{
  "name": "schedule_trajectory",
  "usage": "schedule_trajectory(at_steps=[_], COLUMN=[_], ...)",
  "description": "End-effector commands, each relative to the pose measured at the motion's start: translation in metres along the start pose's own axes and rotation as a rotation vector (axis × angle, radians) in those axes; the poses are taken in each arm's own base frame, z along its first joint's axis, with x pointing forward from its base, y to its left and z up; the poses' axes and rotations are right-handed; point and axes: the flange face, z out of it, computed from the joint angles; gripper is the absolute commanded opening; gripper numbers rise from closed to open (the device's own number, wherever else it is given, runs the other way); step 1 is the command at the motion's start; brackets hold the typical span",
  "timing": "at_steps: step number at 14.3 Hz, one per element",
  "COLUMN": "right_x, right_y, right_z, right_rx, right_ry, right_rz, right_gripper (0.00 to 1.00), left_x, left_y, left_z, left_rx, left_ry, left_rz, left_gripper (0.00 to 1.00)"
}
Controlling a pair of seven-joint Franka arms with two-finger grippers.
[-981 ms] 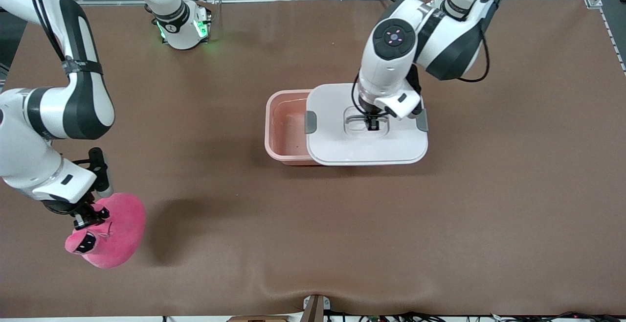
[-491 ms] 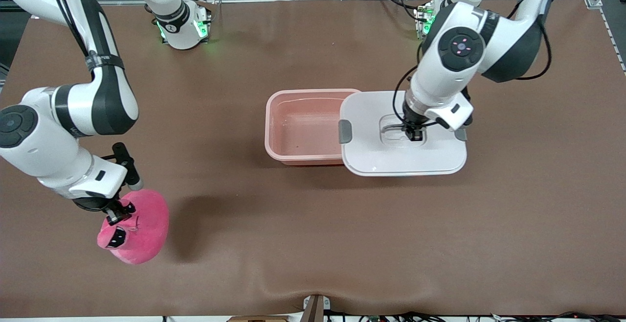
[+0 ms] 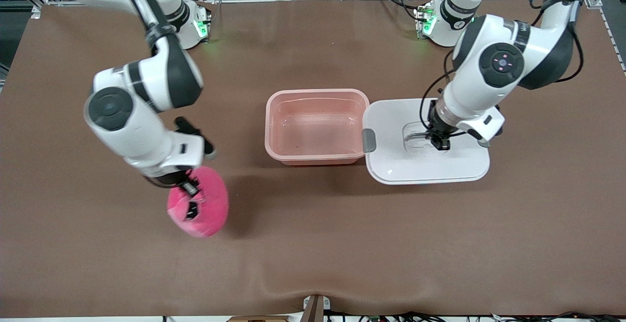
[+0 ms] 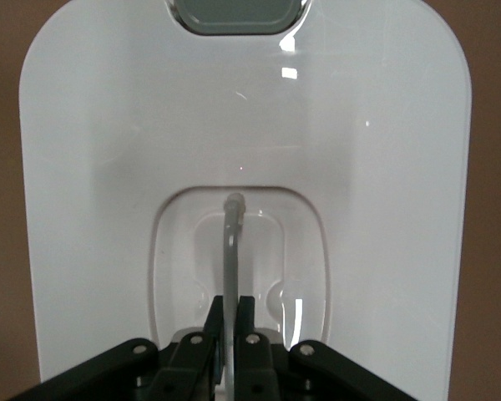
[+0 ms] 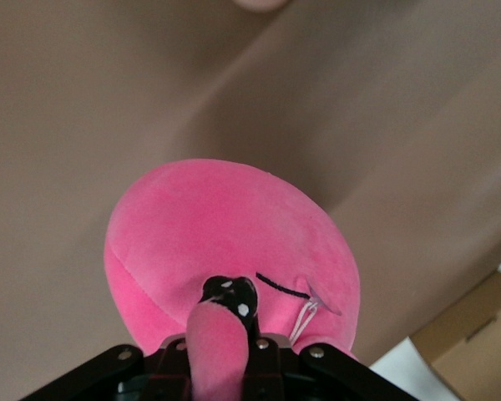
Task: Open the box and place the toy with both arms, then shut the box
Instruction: 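Carry the pink plush over the pink tub and release it inside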
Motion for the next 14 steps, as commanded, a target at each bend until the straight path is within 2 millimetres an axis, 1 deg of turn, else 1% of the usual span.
schedule_trajectory(at_steps=[1,3,4,5,6,7,8,9,10,12,14], right_x=[0.076,0.141,0.172,0.197,0.217,0.228,0.236,0.243,0.25,0.272,0.299], right_y=[0.021,0.032,0.036,0.038,0.04,0.04,0.039,0.038,0.037,0.035,0.031], right_z=[-0.028,-0.05,-0.054,-0.057,-0.059,-0.06,-0.061,-0.061,-0.061,-0.062,-0.06], right_rx=[0.068,0.089,0.108,0.116,0.121,0.125,0.129,0.14,0.15,0.172,0.193], right_ry=[-0.091,-0.201,-0.258,-0.304,-0.335,-0.348,-0.356,-0.364,-0.376,-0.384,-0.399], right_rz=[-0.027,-0.048,-0.064,-0.094,-0.115,-0.113,-0.103,-0.1,-0.11,-0.133,-0.122], right_gripper=[0.0,0.0,0.0,0.0,0.0,0.0,0.0,0.0,0.0,0.0,0.0], left_x=[0.042,0.056,0.057,0.061,0.072,0.084,0.092,0.096,0.098,0.097,0.097], left_y=[-0.004,-0.001,-0.001,0.0,0.002,0.004,0.004,0.002,0.001,0.0,0.0], left_z=[-0.011,-0.01,-0.01,-0.009,-0.006,-0.005,0.001,0.001,0.002,0.003,0.004], left_rx=[-0.026,-0.023,-0.023,-0.02,-0.019,-0.019,-0.02,-0.025,-0.023,-0.025,-0.025], left_ry=[0.003,-0.008,-0.008,-0.007,-0.007,-0.008,-0.01,-0.01,-0.011,-0.011,-0.01], left_rz=[0.036,0.013,0.014,0.009,0.02,0.038,0.053,0.059,0.057,0.06,0.064], left_gripper=[0.0,0.0,0.0,0.0,0.0,0.0,0.0,0.0,0.0,0.0,0.0])
